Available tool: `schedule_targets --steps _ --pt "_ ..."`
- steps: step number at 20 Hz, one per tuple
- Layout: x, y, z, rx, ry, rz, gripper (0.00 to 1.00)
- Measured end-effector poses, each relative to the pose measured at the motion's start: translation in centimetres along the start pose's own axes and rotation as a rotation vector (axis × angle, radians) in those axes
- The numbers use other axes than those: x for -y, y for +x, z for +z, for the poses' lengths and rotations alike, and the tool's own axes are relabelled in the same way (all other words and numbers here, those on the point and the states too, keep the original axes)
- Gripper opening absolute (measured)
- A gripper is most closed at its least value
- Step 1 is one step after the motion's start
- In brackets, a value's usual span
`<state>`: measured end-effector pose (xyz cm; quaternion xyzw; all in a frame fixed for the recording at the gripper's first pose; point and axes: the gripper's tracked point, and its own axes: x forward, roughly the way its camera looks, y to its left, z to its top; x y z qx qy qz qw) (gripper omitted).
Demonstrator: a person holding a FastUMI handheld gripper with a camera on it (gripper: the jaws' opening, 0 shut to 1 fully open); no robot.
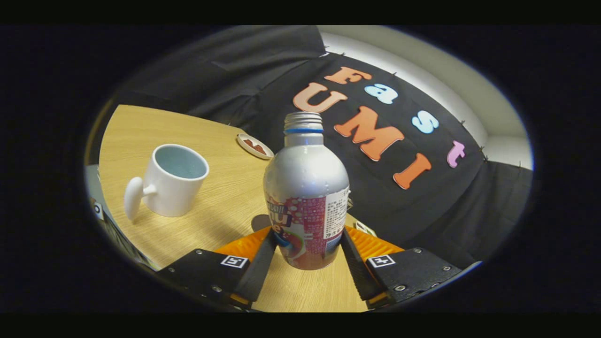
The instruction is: Take the bottle from table, then pour the juice into the cup, finally place the bottle on the coaster
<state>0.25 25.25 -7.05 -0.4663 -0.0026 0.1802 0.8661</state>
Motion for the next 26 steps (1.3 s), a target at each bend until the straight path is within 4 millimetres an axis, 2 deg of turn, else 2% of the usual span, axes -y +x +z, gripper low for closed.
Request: schedule_targets --steps 6,14,26 --pt "-0.1 0.7 1.3 0.023 -0.190 -0.045 0.78" --pt "0.6 1.0 1.7 0.038 -0.451 -0.099 0.78" --pt "2.0 1.3 3.2 0.070 -0.699 -0.175 0.77"
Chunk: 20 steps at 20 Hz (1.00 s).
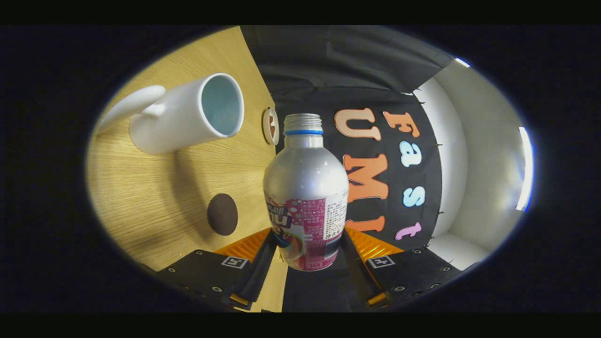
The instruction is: Take the bottle from table, then pour the juice into the cup, finally place the bottle on the coaster
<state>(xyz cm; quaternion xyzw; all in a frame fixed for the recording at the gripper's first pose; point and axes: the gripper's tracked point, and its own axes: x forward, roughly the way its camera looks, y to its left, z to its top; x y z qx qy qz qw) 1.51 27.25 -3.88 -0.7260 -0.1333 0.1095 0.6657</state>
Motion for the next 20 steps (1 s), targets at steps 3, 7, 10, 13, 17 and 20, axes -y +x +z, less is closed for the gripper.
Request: schedule_targets --steps 3,7,10,13,17,20 --pt "0.3 -0.1 0.3 0.014 -0.034 0.006 0.77" --pt "0.6 -0.3 0.5 0.023 -0.066 0.014 0.77" --pt "0.2 -0.6 0.6 0.029 -0.082 0.034 0.77" --pt "0.3 -0.8 0.5 0.030 -0.108 0.035 0.77" --pt "0.6 -0.6 0.7 0.030 -0.130 0.030 0.77" --pt "1.1 -0.7 0.9 0.035 -0.152 0.022 0.77"
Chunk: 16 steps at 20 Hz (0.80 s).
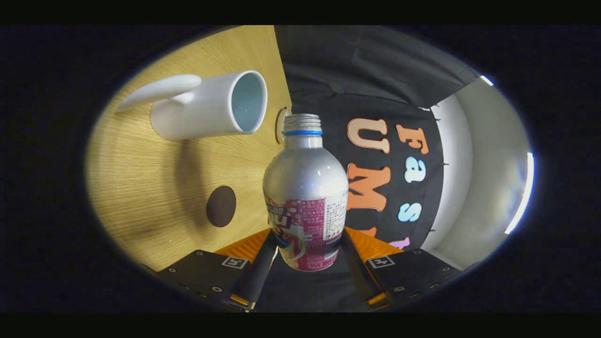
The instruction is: Take the bottle from table, then pour the juice into the cup, finally place the bottle on the coaster
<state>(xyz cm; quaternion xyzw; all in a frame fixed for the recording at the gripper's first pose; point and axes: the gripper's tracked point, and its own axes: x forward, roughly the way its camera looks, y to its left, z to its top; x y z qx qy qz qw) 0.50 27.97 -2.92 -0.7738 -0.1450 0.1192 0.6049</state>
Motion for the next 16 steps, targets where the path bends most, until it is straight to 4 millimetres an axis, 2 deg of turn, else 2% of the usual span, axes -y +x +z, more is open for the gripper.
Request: schedule_targets --steps 10,16 --pt "1.13 -0.06 -0.04 0.002 -0.082 -0.016 0.77" --pt "1.05 -0.11 0.05 0.015 -0.088 -0.019 0.77"
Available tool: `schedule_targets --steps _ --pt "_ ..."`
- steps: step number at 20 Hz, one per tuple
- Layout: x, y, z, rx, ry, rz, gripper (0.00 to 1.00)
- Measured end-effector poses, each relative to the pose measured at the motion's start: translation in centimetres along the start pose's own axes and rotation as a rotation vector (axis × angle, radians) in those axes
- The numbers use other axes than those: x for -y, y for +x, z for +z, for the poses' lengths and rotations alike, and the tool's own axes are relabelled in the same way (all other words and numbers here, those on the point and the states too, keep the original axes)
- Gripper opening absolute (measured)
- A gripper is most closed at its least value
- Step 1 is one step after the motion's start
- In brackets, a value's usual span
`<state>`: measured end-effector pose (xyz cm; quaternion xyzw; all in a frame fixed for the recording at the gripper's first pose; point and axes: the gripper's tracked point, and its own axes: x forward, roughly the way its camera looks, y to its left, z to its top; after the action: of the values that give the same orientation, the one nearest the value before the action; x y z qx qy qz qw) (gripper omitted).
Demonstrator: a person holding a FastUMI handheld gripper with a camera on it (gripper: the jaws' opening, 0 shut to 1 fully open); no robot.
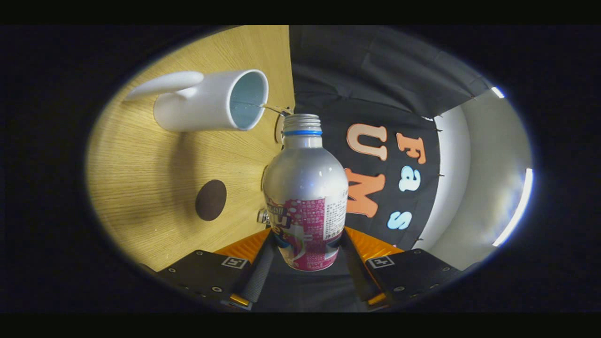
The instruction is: Take the bottle from table, then pour the juice into the cup, finally place the bottle on the coaster
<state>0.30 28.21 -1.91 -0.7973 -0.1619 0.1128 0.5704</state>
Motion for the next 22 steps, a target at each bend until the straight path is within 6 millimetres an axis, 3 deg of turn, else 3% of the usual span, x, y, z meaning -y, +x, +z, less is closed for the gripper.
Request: schedule_targets --steps 22 --pt "0.60 0.48 0.11 0.026 -0.044 0.016 0.77"
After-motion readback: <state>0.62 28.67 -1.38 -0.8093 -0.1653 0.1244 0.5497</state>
